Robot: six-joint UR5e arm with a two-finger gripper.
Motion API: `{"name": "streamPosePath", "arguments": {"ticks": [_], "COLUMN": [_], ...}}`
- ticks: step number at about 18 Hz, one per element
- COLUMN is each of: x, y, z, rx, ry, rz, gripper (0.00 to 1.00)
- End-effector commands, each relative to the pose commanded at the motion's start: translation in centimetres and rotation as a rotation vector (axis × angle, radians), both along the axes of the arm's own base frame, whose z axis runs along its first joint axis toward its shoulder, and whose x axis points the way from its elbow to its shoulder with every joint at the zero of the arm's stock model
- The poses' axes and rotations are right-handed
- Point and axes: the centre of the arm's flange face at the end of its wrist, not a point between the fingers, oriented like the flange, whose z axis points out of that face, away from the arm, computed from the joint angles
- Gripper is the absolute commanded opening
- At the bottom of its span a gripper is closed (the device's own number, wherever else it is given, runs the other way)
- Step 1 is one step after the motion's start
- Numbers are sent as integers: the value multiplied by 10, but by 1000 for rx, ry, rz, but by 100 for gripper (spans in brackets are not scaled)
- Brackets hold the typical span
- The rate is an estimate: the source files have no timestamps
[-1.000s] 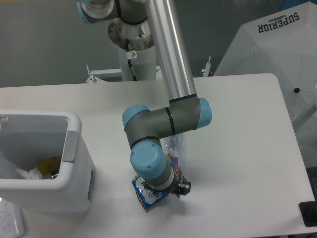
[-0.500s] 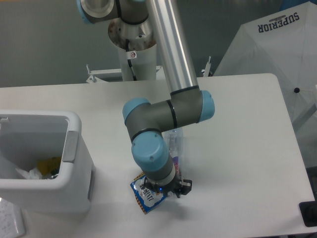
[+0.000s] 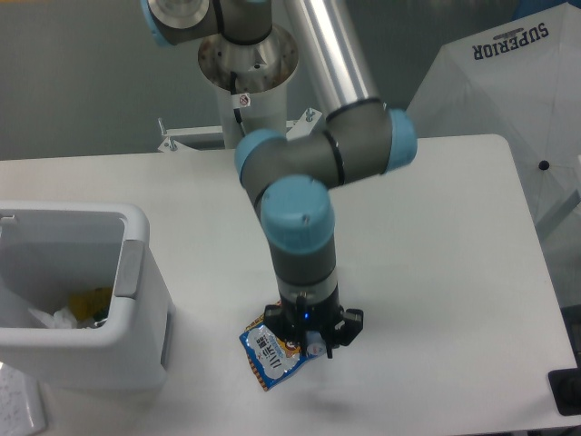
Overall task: Place the trash in the trash can
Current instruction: 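Lift the bottle and carry it over the white trash bin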
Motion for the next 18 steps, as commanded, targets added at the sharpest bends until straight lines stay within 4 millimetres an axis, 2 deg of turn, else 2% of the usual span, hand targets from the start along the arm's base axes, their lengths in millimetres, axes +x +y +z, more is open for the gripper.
{"name": "streamPosePath", "arguments": {"ticks": [6,10,12,14,17,18], "x": [9,25,36,39,59,63], "y": [3,13,17,16,8,7], "z": [97,155,172,188,229,237], "rx": [281,484,577,640,707,728], "ry": [-65,-96,-161,-187,-173,-185], "rz": [-20,-141,-220,-261,-314,-329], "gripper": [0,0,0,0,0,0]}}
